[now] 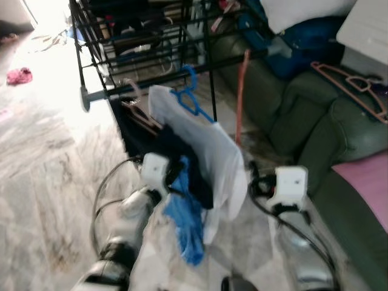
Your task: Hang hanger
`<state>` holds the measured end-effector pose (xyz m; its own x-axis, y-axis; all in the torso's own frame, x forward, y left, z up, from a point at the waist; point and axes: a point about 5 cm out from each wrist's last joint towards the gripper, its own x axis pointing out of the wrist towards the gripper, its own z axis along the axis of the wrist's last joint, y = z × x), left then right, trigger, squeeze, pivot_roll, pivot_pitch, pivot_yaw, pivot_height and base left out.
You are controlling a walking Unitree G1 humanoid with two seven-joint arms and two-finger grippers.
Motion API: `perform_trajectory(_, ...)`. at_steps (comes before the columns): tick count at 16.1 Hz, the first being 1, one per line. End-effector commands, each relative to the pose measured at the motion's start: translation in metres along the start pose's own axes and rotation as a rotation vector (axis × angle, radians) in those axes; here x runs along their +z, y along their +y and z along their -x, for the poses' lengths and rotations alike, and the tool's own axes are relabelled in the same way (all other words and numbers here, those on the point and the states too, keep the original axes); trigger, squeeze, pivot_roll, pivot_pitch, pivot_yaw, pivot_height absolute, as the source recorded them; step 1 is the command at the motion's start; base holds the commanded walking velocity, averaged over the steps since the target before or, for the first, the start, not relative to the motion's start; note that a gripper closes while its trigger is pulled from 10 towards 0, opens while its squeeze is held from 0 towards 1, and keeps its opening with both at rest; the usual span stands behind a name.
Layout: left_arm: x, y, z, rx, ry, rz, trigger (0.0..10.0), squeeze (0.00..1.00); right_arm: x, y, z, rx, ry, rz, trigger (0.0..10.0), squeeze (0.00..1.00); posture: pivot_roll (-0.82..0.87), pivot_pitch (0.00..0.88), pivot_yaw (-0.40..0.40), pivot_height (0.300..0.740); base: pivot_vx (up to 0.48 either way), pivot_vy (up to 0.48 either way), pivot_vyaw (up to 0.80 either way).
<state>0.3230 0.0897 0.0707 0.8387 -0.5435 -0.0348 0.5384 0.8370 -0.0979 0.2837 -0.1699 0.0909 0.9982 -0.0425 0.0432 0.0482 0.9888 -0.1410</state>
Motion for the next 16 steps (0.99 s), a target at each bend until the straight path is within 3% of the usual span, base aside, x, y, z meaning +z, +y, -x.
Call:
perform_trajectory(1,0.001,0.009,0.004,0.026,0.004,-0.019,10.0,0.0,0.004,0.006,0.001,0.017,-0.02,-0.011,10.0,0.0,-0.07,0.189,0.042,0.74,0.0,0.0,0.0)
perform_trajectory(9,0.0,0.012,0.009,0.023,0.019,-0.043,10.0,0.0,0.035,-0.005,-0.013,0.018,-0.124,0.006,10.0,0.0,-0.05,0.238,0.064,0.74,0.0,0.0,0.0)
perform_trajectory(11,-0.001,0.016,0.015,0.025,0.029,-0.055,10.0,0.0,0.044,-0.011,-0.026,0.033,-0.139,0.016,10.0,0.0,-0.04,0.272,0.077,0.74,0.0,0.0,0.0)
perform_trajectory(16,-0.003,0.022,0.03,0.017,0.052,-0.087,10.0,0.0,0.068,-0.004,-0.064,0.134,-0.155,-0.024,10.0,0.0,0.03,0.315,0.103,0.74,0.0,0.0,0.0)
